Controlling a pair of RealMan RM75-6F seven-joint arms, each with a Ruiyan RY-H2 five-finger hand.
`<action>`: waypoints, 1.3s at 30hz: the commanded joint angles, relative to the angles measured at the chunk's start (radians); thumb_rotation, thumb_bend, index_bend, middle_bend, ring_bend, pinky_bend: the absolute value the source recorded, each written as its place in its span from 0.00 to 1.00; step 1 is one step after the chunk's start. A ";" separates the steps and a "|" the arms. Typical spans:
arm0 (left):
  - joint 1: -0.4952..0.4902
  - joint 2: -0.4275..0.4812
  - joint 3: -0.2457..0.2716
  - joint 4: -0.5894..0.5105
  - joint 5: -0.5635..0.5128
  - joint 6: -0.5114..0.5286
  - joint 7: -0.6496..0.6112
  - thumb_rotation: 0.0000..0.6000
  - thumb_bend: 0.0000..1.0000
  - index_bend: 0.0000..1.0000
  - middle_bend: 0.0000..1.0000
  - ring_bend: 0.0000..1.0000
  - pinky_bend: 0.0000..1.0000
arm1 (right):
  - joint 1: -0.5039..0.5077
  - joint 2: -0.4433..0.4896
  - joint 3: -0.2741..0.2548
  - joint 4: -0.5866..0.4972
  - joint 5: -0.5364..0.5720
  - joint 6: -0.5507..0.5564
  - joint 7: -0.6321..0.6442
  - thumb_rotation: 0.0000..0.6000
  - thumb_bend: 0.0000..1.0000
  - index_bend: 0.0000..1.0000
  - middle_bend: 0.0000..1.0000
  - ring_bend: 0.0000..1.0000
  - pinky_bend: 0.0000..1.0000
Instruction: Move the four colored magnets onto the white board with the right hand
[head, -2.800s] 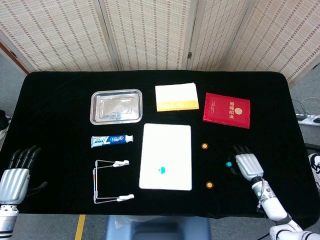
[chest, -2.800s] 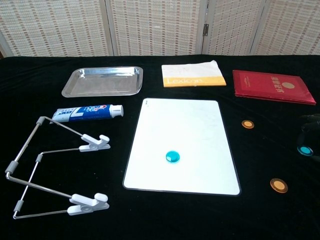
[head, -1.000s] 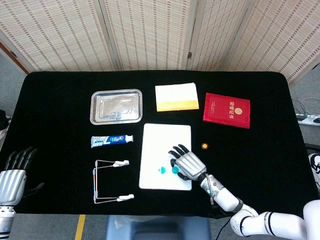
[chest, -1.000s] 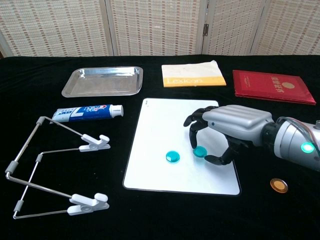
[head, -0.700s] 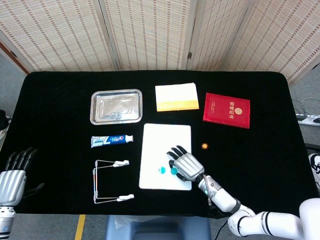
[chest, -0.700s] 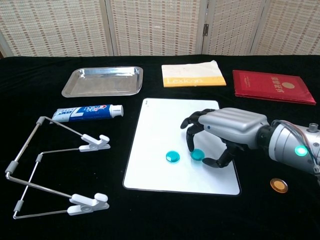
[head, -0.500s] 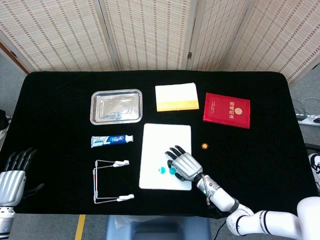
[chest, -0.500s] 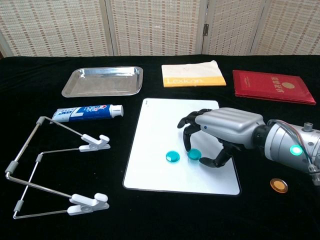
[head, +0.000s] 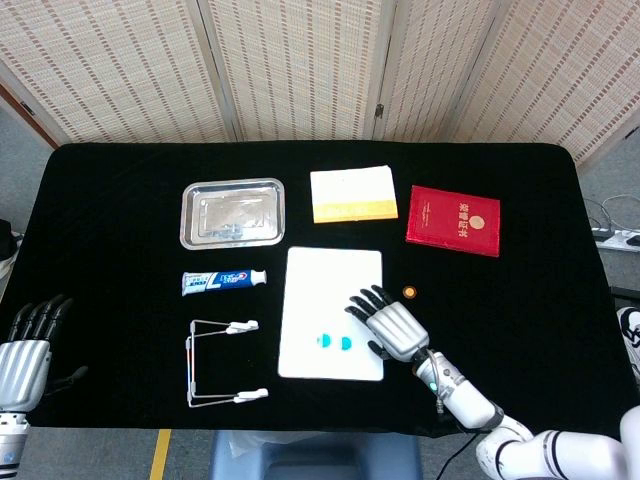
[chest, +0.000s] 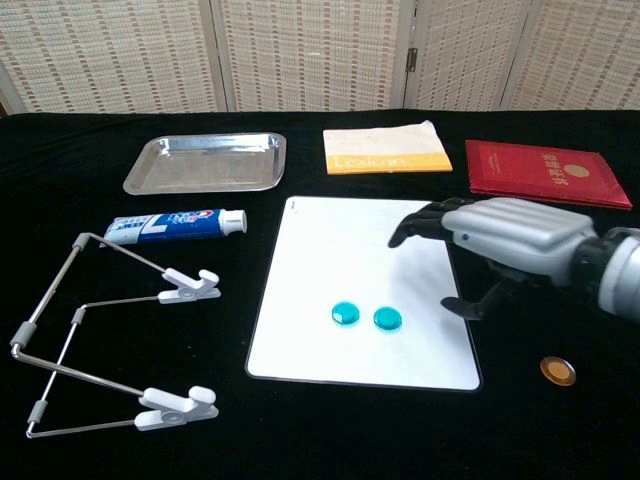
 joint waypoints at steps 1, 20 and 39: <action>-0.005 -0.001 -0.001 -0.007 0.008 -0.001 0.007 1.00 0.15 0.08 0.08 0.11 0.00 | -0.056 0.069 -0.048 -0.023 -0.057 0.064 0.060 1.00 0.45 0.28 0.14 0.00 0.00; -0.034 0.015 -0.005 -0.077 0.034 -0.015 0.070 1.00 0.15 0.07 0.08 0.11 0.00 | -0.236 0.122 -0.221 0.114 -0.270 0.221 0.233 1.00 0.46 0.36 0.15 0.00 0.00; -0.034 0.016 -0.003 -0.070 0.026 -0.014 0.061 1.00 0.15 0.07 0.08 0.11 0.00 | -0.263 0.057 -0.193 0.206 -0.292 0.210 0.258 1.00 0.46 0.37 0.15 0.00 0.00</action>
